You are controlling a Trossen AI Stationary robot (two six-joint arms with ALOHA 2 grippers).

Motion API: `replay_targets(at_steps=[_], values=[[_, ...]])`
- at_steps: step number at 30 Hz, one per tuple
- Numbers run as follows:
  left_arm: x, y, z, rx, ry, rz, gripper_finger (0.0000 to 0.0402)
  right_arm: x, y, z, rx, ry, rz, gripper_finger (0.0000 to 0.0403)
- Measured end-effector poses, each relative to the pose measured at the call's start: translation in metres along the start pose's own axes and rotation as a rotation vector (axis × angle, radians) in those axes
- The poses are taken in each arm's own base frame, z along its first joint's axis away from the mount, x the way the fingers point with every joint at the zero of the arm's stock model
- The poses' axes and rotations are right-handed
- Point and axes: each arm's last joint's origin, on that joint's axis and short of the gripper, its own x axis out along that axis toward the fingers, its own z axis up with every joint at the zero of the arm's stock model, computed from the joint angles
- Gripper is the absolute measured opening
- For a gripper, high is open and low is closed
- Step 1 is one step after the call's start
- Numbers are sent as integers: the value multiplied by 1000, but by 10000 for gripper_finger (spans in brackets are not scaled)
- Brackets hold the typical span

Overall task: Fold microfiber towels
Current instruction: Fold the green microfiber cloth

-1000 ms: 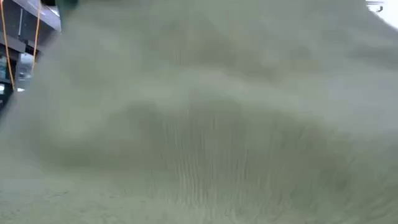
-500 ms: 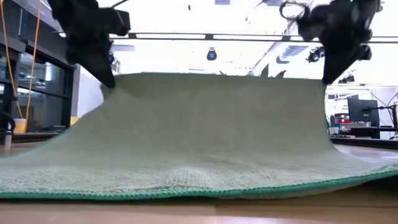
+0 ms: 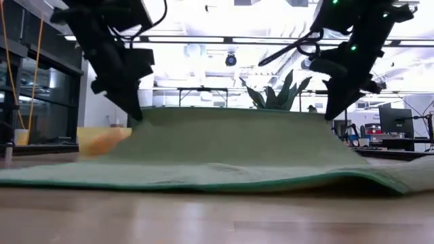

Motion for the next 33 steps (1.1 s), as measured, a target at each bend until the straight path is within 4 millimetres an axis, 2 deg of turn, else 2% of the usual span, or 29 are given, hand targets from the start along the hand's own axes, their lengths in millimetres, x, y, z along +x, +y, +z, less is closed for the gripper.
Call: replay_targets(at_steps=[8,12,15,25,33], values=[[15,15,12,-2,-63,62,0,-1,-12,24,-8,-87,-88,0],[9,18,13,69,-73,52,0,-7,-8,28,-52,-99,-73,0],[3,16,13,141,-61,-33,0,-13,-3,27,-84,-75,-40,0],[-35,-7,-3,201,-76,-304,0,-28,13,-4,-182,102,62,0],[-57,-26,-26,211,-48,-403,0,-42,33,-34,-171,206,183,0]])
